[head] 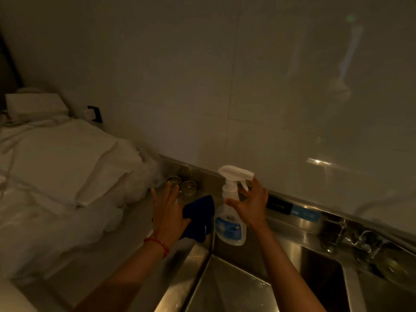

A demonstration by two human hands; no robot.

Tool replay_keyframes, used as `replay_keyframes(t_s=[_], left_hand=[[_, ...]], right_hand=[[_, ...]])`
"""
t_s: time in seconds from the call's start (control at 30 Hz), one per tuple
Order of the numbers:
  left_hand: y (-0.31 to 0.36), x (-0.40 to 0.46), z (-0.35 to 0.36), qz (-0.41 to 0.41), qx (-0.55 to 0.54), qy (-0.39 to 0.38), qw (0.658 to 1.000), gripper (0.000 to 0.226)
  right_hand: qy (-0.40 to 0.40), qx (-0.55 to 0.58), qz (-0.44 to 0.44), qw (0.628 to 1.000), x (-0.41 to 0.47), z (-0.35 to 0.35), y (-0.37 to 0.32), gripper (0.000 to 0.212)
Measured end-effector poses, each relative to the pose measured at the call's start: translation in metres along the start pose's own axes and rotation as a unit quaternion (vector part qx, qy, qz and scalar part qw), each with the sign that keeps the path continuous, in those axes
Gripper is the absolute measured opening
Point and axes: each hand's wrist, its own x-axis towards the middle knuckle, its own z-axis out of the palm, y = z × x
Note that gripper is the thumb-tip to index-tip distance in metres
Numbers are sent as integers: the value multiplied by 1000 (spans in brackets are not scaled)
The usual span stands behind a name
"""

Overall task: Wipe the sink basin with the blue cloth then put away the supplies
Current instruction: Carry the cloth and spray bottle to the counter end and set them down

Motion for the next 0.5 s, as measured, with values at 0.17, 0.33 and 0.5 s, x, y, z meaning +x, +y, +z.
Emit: replay_keyframes(t_s=[0.17, 0.33, 0.5], left_hand=[[-28, 34, 22, 40, -19, 1, 999, 25], [-66, 72, 54, 49, -21, -49, 997, 34], [-90, 105, 65, 77, -66, -73, 992, 29]], right_hand=[[28, -28, 23, 999, 20, 31, 5, 75], [9, 19, 69, 997, 46, 67, 7, 78], [40, 39, 82, 995, 74, 99, 2, 70]])
